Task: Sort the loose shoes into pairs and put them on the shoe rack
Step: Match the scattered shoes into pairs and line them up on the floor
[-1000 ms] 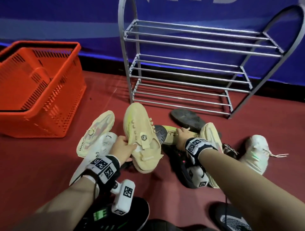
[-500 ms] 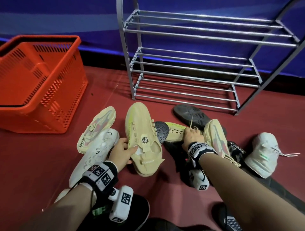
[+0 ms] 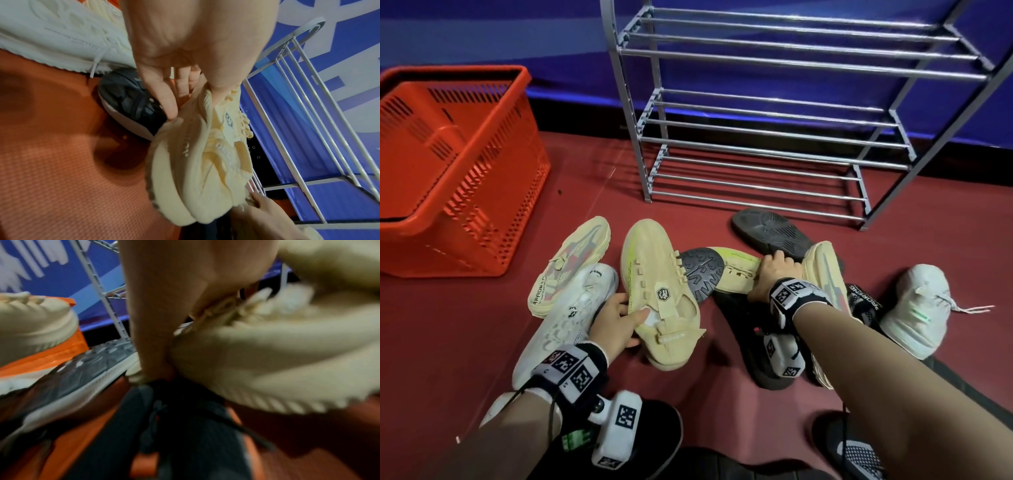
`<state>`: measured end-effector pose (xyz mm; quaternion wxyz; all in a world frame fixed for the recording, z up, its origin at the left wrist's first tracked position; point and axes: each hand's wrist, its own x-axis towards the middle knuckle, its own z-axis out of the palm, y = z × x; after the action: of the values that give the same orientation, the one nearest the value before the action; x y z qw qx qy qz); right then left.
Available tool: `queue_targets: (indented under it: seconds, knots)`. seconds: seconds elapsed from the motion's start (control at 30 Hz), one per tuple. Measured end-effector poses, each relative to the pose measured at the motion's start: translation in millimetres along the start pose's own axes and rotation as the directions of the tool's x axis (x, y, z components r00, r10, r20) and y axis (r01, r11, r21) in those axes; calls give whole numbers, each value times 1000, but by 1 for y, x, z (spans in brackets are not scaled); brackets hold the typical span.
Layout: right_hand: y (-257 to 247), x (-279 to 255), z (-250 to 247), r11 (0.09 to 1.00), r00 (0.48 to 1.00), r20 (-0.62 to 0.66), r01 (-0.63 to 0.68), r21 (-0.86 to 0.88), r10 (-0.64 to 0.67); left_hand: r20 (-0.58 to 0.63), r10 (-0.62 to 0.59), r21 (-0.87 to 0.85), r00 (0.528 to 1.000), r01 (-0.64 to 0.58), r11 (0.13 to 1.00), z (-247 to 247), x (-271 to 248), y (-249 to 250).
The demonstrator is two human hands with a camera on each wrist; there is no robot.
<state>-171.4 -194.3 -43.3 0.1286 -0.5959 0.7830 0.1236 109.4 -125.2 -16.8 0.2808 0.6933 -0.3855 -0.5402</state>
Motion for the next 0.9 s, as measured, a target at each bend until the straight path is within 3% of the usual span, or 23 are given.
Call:
queue_targets:
  seconds: [0.1,0.2,0.33,0.43,0.57,0.7,0.83,0.9]
  knots:
    - [2,-18,-3,1000,1000,-28,13,27,-12,-2,11,-23,1000,-11,1000,1,1,1]
    - [4,-48,-5,929,995,-72,-35,367,66,-3,41,-42,999,-41,998,2,0,3]
    - [-7,-81,-11,736,967,-150,-51,675,205,-14,105,-73,994,-106,992,-1,-3,5]
    - [-18,-88,-18,528,943,-176,1,849,281,-51,169,-85,984,-173,981,-7,-2,9]
    - [-25,-99,-29,359,937,-177,62,931,300,-60,210,-131,976,-216,968,-11,-2,19]
    - [-21,-107,-40,131,895,-192,151,980,403,-34,239,-194,970,-241,951,-11,-7,29]
    - [-22,-107,-50,150,954,-205,175,973,221,-50,323,-168,945,-327,930,-10,-7,37]
    - [-27,-109,-45,38,978,-144,140,989,153,-52,363,-163,930,-367,916,-9,-7,40]
